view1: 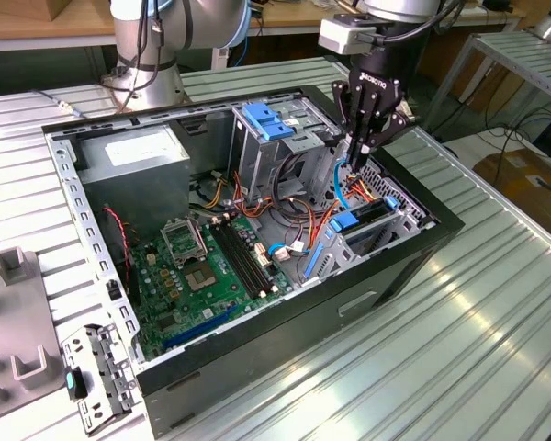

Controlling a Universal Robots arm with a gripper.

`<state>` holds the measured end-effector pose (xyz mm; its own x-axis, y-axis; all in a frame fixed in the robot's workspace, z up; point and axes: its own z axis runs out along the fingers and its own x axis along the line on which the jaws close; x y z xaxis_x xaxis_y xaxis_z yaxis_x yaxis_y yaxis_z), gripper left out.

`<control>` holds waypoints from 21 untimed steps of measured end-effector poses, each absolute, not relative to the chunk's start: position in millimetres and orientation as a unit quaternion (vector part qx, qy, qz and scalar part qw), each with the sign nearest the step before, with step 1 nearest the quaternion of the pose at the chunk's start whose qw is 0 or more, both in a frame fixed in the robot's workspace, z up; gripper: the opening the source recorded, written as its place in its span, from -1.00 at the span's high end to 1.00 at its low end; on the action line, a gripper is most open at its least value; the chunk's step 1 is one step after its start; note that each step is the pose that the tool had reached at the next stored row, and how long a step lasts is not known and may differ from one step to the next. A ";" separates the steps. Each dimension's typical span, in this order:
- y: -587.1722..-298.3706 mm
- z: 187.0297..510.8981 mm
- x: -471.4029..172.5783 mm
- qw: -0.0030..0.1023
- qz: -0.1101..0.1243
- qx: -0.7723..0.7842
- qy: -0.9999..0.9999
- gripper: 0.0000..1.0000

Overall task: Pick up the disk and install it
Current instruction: 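Insert the second disk wire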

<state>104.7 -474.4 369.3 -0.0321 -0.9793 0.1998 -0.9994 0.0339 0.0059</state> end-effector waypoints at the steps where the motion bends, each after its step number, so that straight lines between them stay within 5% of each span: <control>1: -476.1 369.2 104.2 0.074 0.067 0.692 -0.715 0.67; 15: -513.3 366.0 96.3 0.059 0.058 0.705 -0.705 0.67; 21: -522.4 363.8 93.9 0.045 0.064 0.709 -0.701 0.67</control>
